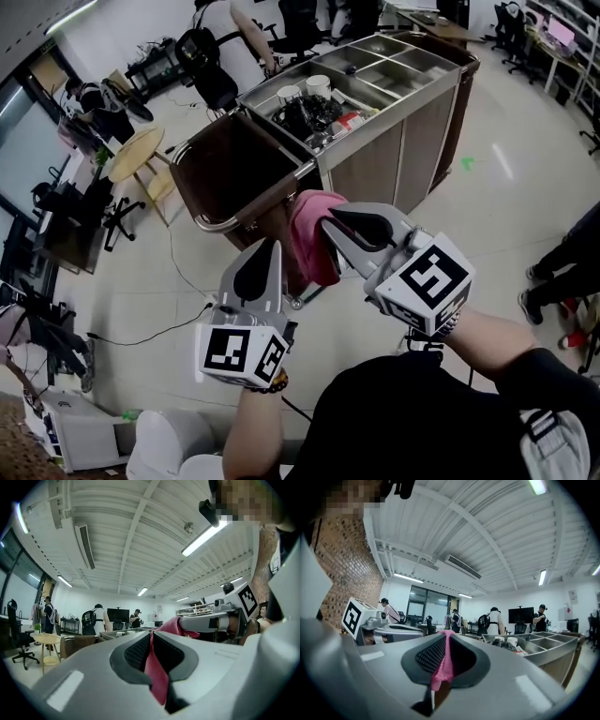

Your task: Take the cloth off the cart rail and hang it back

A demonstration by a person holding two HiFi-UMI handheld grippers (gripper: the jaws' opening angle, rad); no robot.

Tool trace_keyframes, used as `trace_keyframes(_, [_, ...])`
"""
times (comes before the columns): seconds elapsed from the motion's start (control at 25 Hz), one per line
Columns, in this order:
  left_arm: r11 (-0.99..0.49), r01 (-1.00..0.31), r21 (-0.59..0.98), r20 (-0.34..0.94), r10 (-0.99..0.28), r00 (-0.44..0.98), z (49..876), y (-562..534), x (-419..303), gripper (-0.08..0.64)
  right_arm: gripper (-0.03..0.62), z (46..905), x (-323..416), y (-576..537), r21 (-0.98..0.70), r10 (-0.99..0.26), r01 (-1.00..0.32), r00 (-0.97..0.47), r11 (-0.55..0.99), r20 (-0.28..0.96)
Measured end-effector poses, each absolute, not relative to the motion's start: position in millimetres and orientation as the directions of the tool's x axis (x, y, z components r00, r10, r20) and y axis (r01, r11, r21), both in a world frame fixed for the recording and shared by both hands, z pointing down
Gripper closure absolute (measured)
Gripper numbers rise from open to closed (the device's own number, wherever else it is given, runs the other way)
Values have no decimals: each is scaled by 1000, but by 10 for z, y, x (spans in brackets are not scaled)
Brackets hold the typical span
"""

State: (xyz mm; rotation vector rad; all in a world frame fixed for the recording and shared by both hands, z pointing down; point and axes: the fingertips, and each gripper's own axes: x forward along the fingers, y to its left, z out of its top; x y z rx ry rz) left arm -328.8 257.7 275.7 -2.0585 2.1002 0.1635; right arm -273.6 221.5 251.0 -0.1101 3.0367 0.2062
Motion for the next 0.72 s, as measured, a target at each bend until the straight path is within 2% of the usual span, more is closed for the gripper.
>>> trace_keyframes(0.16, [-25,-998,-65,-206,-978,38,2754,2188,-3028,543,569,2489,-2469,1859,125,-104,-121,-985,985,-136])
trace_keyframes(0.56, [-156,-984,-80,-188,-968,169,2664,1062,-2111,551,569,2459,-1509,797,110,-237,-253,-962,961,-137])
trace_keyframes(0.72, [-207,-975,-82,-181,-959,219,2663,590,-1744,552,571,2412,-1119,429,33,-299,-304,-948,952,-108])
